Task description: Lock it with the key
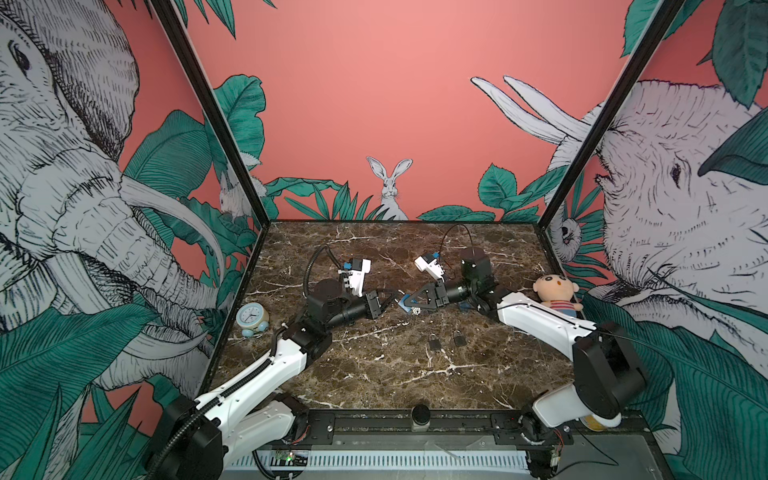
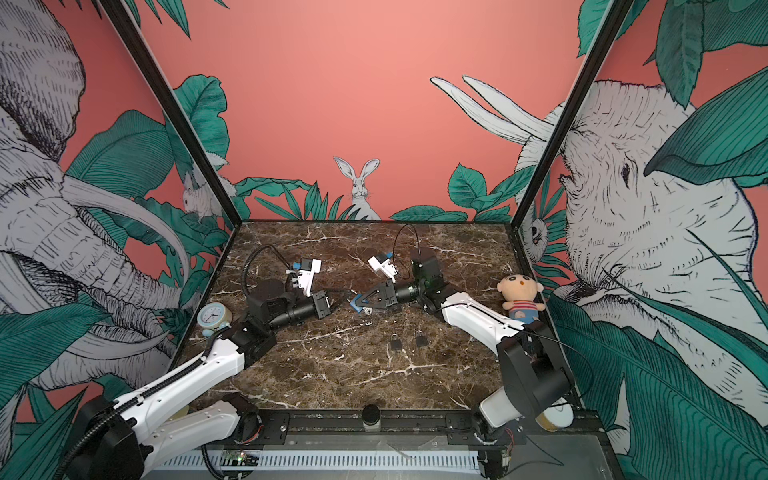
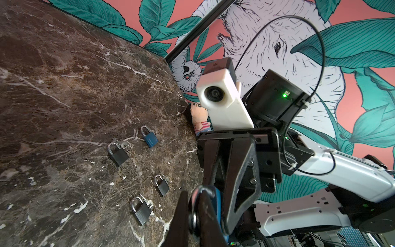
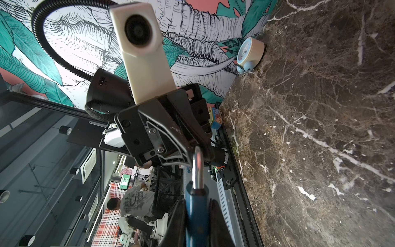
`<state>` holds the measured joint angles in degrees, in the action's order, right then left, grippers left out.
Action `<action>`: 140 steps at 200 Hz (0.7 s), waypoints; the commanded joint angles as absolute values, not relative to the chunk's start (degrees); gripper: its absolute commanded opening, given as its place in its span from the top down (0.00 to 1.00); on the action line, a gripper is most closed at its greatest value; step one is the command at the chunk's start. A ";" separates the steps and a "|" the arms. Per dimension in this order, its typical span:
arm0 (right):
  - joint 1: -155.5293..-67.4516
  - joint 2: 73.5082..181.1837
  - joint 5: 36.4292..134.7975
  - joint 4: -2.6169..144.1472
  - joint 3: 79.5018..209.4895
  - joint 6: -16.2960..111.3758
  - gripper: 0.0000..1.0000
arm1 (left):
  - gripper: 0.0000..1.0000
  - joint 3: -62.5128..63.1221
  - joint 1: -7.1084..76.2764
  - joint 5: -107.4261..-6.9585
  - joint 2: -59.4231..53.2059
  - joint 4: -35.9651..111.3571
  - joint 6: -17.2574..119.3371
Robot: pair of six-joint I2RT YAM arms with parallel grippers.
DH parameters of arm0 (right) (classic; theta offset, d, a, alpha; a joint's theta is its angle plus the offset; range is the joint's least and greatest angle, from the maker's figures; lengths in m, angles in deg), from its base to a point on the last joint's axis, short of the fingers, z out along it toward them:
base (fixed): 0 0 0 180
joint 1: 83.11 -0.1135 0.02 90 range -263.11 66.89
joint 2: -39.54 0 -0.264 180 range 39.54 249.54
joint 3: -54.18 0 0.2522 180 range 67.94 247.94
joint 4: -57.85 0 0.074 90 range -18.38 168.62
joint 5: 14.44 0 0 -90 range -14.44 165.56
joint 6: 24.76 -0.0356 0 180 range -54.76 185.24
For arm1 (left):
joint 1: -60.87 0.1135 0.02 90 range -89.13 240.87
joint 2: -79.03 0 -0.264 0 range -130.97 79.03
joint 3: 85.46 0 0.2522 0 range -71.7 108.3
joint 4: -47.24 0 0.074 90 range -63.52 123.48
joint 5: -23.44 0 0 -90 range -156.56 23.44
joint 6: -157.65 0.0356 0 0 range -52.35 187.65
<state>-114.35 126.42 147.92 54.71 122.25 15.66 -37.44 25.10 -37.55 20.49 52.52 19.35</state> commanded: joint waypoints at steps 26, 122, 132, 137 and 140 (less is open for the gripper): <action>-115.11 127.35 139.63 37.71 123.01 12.01 1.00 | 1.00 -34.96 20.32 -26.09 22.64 41.70 25.19; -116.15 125.66 139.94 38.26 117.52 13.04 1.00 | 0.94 -28.40 29.35 -19.46 18.26 47.36 22.15; -116.23 125.59 139.90 38.13 117.43 12.99 1.00 | 0.91 -28.22 29.41 -19.41 18.08 47.73 21.95; -116.24 125.59 139.91 38.23 117.43 13.02 1.00 | 0.90 -28.12 29.40 -19.37 17.99 47.99 21.82; -116.24 125.59 139.97 38.23 117.43 12.98 1.00 | 0.89 -28.10 29.43 -19.37 18.01 48.03 21.80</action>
